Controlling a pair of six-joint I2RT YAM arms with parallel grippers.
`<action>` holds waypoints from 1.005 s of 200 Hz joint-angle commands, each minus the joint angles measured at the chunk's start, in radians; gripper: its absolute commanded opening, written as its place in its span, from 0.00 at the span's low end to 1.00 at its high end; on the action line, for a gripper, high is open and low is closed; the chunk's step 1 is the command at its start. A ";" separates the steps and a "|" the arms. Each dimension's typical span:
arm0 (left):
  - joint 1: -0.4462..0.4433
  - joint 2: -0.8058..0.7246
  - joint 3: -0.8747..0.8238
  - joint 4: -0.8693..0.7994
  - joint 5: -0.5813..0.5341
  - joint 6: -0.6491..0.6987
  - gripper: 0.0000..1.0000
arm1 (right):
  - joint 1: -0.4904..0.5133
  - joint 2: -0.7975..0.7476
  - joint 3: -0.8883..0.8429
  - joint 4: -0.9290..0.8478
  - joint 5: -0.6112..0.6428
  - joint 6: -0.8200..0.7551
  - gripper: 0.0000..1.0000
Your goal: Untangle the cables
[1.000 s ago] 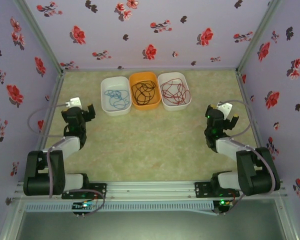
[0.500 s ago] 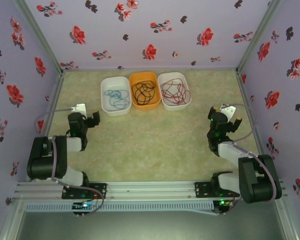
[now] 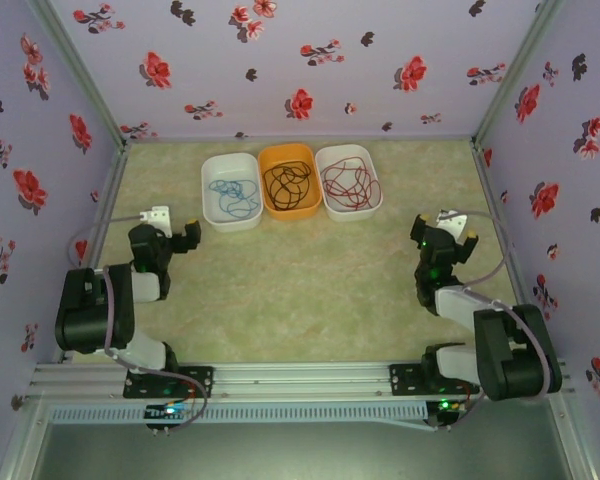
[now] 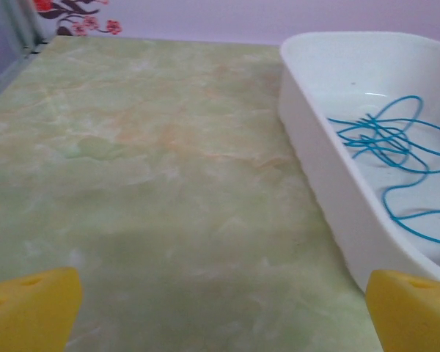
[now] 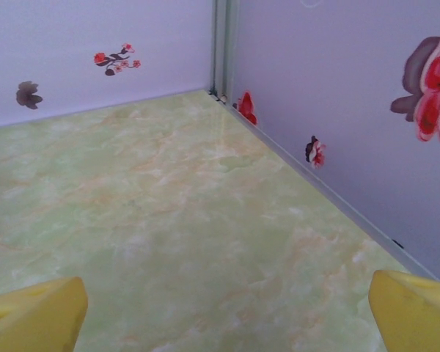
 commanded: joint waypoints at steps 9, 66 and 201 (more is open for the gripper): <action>-0.037 0.008 0.014 0.004 -0.164 -0.014 1.00 | -0.008 0.053 -0.012 0.103 -0.031 -0.021 0.99; -0.035 0.008 0.020 -0.004 -0.109 0.003 1.00 | -0.038 0.220 0.000 0.243 -0.098 -0.006 0.99; -0.033 0.007 0.024 -0.014 -0.062 0.034 1.00 | -0.163 0.306 0.084 0.156 -0.602 -0.019 0.99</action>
